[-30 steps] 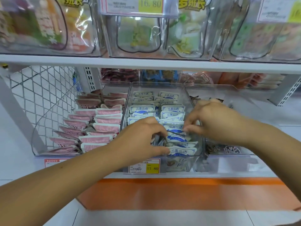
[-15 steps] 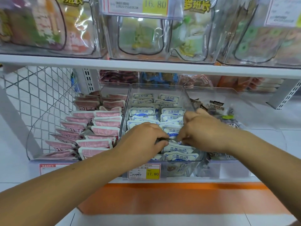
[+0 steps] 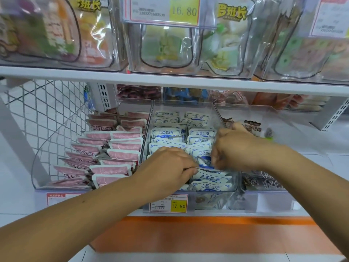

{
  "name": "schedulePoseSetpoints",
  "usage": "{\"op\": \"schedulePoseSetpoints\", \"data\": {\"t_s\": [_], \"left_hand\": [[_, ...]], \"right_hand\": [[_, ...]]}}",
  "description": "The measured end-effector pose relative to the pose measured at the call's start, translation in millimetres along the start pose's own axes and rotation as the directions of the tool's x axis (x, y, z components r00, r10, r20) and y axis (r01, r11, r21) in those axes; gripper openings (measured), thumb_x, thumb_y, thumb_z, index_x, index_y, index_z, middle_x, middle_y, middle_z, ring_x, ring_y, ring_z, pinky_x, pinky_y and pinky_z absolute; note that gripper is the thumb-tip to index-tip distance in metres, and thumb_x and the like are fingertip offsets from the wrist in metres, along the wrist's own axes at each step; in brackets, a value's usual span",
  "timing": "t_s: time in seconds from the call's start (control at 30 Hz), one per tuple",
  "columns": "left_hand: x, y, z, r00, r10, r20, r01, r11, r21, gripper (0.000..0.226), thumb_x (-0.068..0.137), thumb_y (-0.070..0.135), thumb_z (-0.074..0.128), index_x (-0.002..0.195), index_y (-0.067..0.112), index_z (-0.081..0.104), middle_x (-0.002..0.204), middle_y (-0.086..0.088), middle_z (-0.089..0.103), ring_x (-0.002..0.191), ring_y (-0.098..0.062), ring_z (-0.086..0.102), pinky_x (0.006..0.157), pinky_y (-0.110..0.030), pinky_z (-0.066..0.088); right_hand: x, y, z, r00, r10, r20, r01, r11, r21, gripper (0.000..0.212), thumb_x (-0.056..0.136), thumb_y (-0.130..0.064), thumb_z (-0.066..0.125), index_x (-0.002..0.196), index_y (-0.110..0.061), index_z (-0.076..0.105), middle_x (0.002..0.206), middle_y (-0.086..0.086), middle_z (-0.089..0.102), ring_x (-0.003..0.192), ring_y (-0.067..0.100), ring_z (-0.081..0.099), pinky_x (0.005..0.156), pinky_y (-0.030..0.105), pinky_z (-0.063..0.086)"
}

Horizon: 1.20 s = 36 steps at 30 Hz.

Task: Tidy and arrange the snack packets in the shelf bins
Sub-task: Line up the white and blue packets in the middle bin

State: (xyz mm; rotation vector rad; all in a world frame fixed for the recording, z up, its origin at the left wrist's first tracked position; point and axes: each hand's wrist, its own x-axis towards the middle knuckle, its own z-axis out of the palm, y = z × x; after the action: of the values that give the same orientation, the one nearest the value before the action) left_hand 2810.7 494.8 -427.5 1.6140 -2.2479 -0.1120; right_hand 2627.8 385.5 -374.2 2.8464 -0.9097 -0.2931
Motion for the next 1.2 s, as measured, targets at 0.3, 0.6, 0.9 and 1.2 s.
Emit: {"op": "schedulePoseSetpoints", "data": {"t_s": [0.3, 0.6, 0.9, 1.2], "left_hand": [[1, 4, -4, 0.992, -0.129, 0.011, 0.129, 0.991, -0.045, 0.041, 0.095, 0.049, 0.05, 0.133, 0.035, 0.043, 0.119, 0.015, 0.056, 0.112, -0.007, 0.046, 0.092, -0.023, 0.033], [8, 5, -9, 0.965, -0.12, 0.233, 0.113, 0.993, 0.044, 0.052, 0.101, 0.046, 0.034, 0.15, 0.036, 0.021, 0.139, 0.014, 0.045, 0.125, -0.007, 0.028, 0.102, -0.029, 0.021], [5, 0, -6, 0.993, -0.094, 0.073, 0.086, 0.99, 0.114, 0.052, 0.096, 0.054, 0.039, 0.145, 0.035, 0.036, 0.156, 0.01, 0.02, 0.14, -0.01, 0.004, 0.116, -0.037, 0.005], [16, -4, -4, 0.963, -0.124, 0.238, 0.098, 0.988, 0.12, 0.059, 0.099, 0.056, 0.03, 0.152, 0.035, 0.015, 0.161, 0.013, 0.002, 0.144, -0.003, -0.009, 0.112, -0.026, -0.012]], "right_hand": [[25, -5, -10, 1.0, 0.004, -0.005, -0.004, 1.0, 0.011, 0.018, 0.089, -0.034, 0.065, 0.106, -0.029, 0.067, 0.098, -0.014, 0.065, 0.098, 0.009, 0.057, 0.083, 0.025, 0.035], [36, 4, -23, 0.995, 0.042, 0.091, -0.067, 0.954, 0.292, 0.021, 0.094, -0.026, 0.06, 0.113, -0.027, 0.067, 0.106, -0.013, 0.068, 0.092, 0.002, 0.057, 0.081, 0.021, 0.04], [45, 6, -15, 0.98, 0.113, 0.162, -0.135, 0.982, 0.129, 0.014, 0.078, -0.035, 0.077, 0.082, -0.024, 0.068, 0.078, -0.01, 0.068, 0.077, 0.013, 0.063, 0.074, 0.027, 0.051], [62, 12, -30, 0.989, 0.096, 0.114, -0.103, 0.993, 0.055, 0.017, 0.092, -0.032, 0.06, 0.09, -0.018, 0.07, 0.09, -0.002, 0.067, 0.085, 0.019, 0.06, 0.075, 0.028, 0.046]]}}
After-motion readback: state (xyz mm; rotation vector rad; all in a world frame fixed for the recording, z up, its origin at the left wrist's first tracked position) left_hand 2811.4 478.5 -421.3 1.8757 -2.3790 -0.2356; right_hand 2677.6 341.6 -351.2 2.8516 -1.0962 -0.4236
